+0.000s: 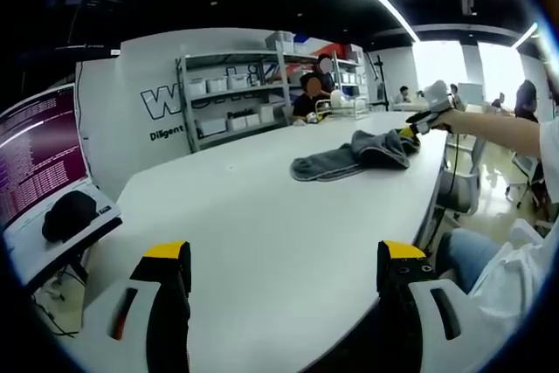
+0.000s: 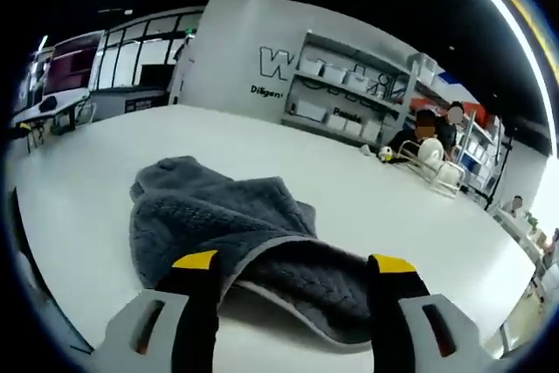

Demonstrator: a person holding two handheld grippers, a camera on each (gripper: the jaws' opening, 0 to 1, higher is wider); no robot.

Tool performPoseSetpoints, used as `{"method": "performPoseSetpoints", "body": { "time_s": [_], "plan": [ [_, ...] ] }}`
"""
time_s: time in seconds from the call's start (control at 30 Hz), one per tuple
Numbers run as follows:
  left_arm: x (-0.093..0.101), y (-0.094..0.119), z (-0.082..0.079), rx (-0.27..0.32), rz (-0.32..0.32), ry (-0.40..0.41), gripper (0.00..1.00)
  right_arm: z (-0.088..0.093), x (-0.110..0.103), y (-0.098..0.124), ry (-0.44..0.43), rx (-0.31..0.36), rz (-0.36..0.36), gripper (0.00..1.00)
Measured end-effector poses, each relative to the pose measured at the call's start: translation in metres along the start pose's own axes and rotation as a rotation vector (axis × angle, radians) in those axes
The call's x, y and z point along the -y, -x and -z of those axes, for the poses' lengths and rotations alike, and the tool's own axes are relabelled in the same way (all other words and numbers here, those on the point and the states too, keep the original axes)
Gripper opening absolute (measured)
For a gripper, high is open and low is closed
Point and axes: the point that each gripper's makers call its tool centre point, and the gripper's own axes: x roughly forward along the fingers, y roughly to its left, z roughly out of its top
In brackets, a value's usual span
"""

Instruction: Open the folded towel by lifting each exposed corner and separating the folded layers until the towel lies flat within the target outline without major curled edges

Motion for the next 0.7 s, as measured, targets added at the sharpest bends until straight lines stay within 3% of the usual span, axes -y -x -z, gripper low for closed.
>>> {"method": "performPoseSetpoints", "body": {
  "time_s": [0.07, 0.33, 0.7],
  "plan": [
    [0.0, 0.0, 0.0, 0.0, 0.0, -0.003, 0.87, 0.0, -0.007, 0.002, -0.02, 0.013, -0.021, 0.8],
    [0.001, 0.0, -0.001, 0.001, 0.002, -0.003, 0.87, -0.002, -0.023, 0.011, -0.038, 0.05, -0.067, 0.84],
    [0.003, -0.002, 0.002, -0.007, 0.005, -0.003, 0.87, -0.003, -0.044, 0.023, -0.058, 0.08, -0.125, 0.95]
  ]
}}
